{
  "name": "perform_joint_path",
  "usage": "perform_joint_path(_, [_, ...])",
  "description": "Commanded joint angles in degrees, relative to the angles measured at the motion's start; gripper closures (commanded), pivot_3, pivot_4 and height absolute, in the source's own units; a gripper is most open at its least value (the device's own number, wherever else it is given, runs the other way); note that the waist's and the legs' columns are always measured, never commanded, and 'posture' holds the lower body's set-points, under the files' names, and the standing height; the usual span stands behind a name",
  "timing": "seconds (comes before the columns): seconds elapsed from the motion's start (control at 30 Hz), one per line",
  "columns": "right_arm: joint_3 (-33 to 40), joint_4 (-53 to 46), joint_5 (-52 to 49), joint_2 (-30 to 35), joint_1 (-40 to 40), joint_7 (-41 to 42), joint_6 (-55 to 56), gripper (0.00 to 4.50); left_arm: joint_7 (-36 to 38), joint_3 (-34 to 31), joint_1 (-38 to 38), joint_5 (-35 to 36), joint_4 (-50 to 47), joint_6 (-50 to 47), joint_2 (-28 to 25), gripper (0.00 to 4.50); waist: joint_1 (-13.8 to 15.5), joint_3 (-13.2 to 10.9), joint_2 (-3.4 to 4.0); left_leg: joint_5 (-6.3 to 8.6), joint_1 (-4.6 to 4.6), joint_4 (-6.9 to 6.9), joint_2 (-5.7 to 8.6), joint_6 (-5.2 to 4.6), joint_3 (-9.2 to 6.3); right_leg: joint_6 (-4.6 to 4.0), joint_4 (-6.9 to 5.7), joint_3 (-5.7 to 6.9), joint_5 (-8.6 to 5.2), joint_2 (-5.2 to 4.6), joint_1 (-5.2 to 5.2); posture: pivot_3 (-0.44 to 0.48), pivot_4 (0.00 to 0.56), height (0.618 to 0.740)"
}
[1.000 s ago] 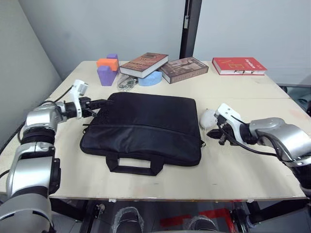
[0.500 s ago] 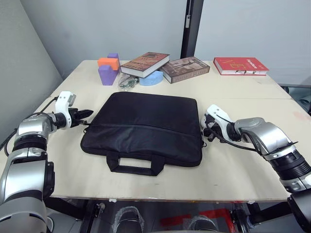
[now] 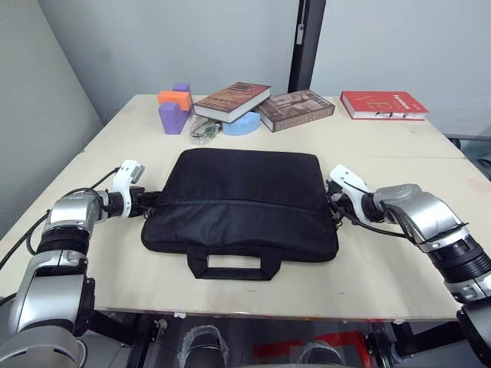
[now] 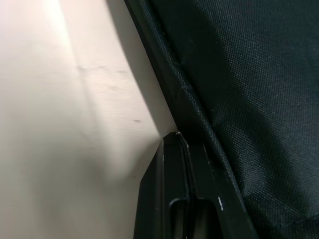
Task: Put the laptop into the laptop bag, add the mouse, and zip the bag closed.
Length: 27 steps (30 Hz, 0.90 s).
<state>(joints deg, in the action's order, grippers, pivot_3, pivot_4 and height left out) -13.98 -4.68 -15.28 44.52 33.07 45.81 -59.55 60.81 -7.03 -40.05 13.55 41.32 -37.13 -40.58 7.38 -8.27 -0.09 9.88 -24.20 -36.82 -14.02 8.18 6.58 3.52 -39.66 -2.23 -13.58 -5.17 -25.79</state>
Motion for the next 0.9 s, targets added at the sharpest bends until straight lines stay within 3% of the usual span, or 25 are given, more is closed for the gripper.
perform_joint_path(0.03, [0.5,-3.8,-1.6,0.8,-0.8,2.4,0.2,4.47,3.2,1.8,0.6,3.0,-6.1,-2.7,2.8,4.5,0.3,0.0,0.0,0.0,0.0,0.0,0.0,0.0,0.0,0.0,0.0,0.0,0.0,0.0,0.0,0.0,0.15,0.707])
perform_joint_path(0.2, [2.5,-2.9,-1.5,4.3,-1.8,3.7,0.8,4.47,4.7,3.6,3.7,3.9,-13.4,-6.4,4.5,4.5,0.7,0.0,-0.01,0.0,0.0,-0.01,0.01,-0.01,0.0,0.0,0.01,0.0,0.0,-0.01,0.02,0.0,0.15,0.707])
perform_joint_path(0.6, [3.3,-1.6,-0.4,7.3,-2.5,5.6,3.7,4.47,6.3,3.4,2.3,1.3,-5.0,1.7,3.7,4.5,0.8,0.0,0.0,0.01,0.04,-0.01,0.01,-0.05,0.02,0.0,-0.01,-0.03,0.0,-0.01,0.02,0.0,0.15,0.707])
perform_joint_path(0.8, [8.2,0.1,-0.7,12.3,-4.4,8.3,9.1,4.47,11.6,2.2,3.1,2.2,-5.3,4.6,-2.0,4.5,0.4,0.0,-0.02,0.05,-0.02,0.0,0.01,-0.12,0.03,0.0,0.02,-0.03,0.0,-0.01,-0.04,0.0,0.15,0.707])
perform_joint_path(0.9, [14.2,0.8,-1.8,16.5,-7.1,11.2,13.3,4.47,13.7,0.0,3.0,2.9,-6.6,5.6,-7.6,4.5,0.2,0.0,-0.03,0.07,-0.11,0.02,-0.04,-0.13,0.02,0.0,0.1,0.01,0.0,0.04,-0.08,0.0,0.15,0.707])
